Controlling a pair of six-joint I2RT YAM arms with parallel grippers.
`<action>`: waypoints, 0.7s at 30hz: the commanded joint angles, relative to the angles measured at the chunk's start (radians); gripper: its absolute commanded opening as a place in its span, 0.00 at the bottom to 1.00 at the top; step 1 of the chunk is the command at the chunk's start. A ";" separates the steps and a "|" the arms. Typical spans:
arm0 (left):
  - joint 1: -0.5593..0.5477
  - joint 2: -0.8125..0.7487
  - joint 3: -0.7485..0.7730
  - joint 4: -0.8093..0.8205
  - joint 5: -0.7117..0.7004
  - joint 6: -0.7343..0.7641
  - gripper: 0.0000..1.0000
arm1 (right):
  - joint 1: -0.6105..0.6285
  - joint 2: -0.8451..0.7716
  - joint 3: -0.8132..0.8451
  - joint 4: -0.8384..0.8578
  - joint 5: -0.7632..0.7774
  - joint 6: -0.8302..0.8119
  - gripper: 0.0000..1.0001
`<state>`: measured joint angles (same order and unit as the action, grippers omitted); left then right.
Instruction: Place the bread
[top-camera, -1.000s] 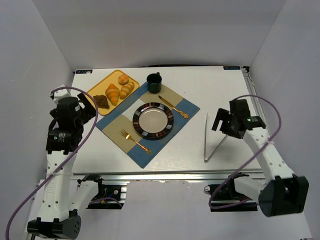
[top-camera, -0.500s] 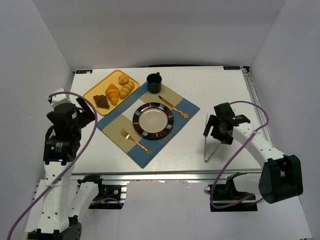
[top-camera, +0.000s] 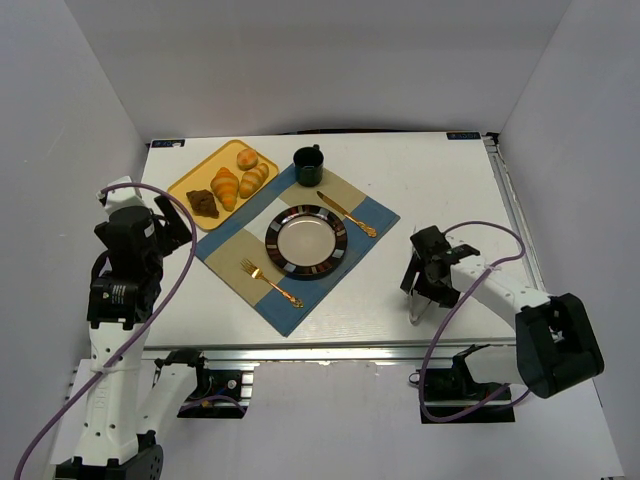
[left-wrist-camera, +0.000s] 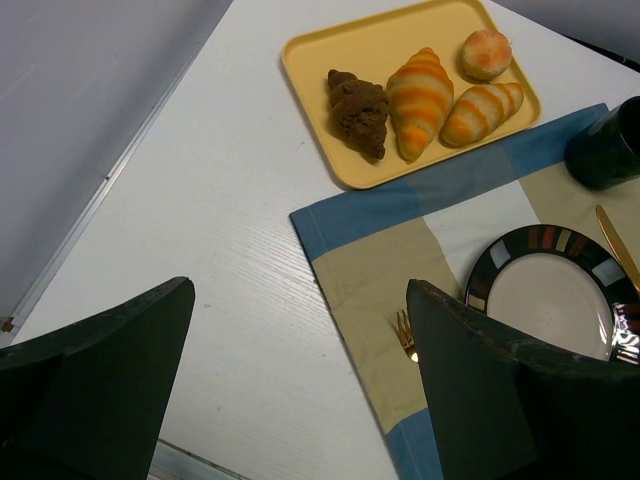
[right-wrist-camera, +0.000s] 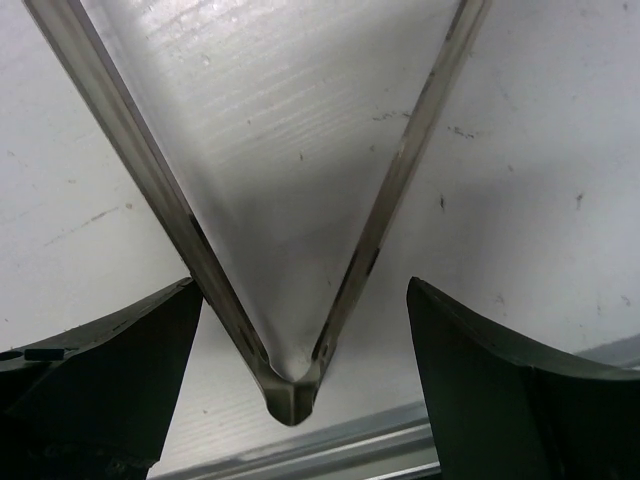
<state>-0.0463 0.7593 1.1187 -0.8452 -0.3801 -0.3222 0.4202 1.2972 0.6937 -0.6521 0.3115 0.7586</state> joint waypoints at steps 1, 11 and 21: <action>-0.007 -0.005 -0.007 0.003 -0.006 0.017 0.98 | 0.005 0.011 -0.023 0.112 0.026 0.038 0.89; -0.015 0.006 -0.007 0.001 -0.016 0.031 0.98 | 0.005 0.140 0.006 0.189 0.075 -0.002 0.89; -0.017 0.011 0.000 0.000 -0.040 0.049 0.98 | 0.005 0.146 -0.039 0.259 0.054 -0.041 0.82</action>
<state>-0.0563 0.7715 1.1187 -0.8455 -0.4023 -0.2886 0.4221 1.4117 0.7025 -0.4892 0.3450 0.7380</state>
